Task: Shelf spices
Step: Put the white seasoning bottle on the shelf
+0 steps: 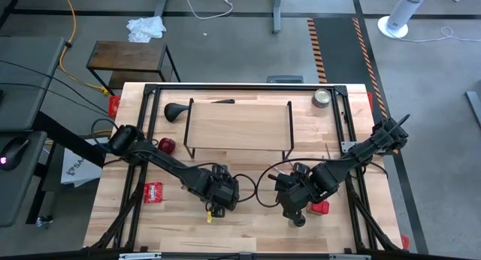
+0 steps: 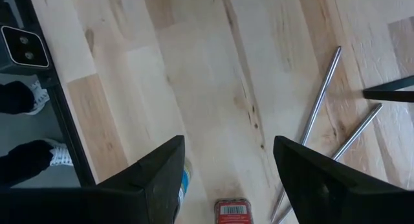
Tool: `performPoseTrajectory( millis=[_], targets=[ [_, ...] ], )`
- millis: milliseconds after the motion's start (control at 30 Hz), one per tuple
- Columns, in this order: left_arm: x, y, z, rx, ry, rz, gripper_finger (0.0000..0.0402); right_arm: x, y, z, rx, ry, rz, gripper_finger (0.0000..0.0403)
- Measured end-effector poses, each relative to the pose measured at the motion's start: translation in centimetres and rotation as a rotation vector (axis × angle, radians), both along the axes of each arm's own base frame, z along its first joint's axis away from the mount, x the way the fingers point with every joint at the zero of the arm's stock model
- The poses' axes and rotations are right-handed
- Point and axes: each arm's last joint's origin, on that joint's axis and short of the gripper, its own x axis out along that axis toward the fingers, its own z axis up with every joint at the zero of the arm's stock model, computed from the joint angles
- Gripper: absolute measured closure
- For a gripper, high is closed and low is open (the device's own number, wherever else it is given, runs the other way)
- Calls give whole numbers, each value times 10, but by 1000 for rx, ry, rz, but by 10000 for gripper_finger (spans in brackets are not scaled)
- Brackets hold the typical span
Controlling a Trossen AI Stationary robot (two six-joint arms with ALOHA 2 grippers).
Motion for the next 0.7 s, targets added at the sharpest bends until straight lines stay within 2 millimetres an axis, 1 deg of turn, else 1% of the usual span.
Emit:
performPoseTrajectory(
  millis=[100,133,267,333,367,433,533,600,700],
  targets=[
    [-1,1,0,10,6,2,205,0,0,0,0,0,-1,169],
    [-1,1,0,6,8,1,212,0,0,0,0,0,0,169],
    [-3,1,3,-6,21,-12,212,-1,0,0,-3,6,-2,169],
    [-4,3,12,-2,41,-20,212,-1,-1,0,-4,7,-2,169],
    [-4,4,21,-1,43,-17,212,-1,-1,0,-5,9,-4,169],
    [-5,6,44,-6,24,-22,212,-1,-1,0,-6,11,-3,169],
    [-10,10,87,-19,-45,-39,212,-2,-1,0,-10,16,-1,169],
    [-15,13,121,-26,-131,-38,212,-2,-1,0,-11,18,-1,169],
    [-33,28,172,-1,-261,4,212,-2,-1,0,-12,20,-1,169]
  ],
)
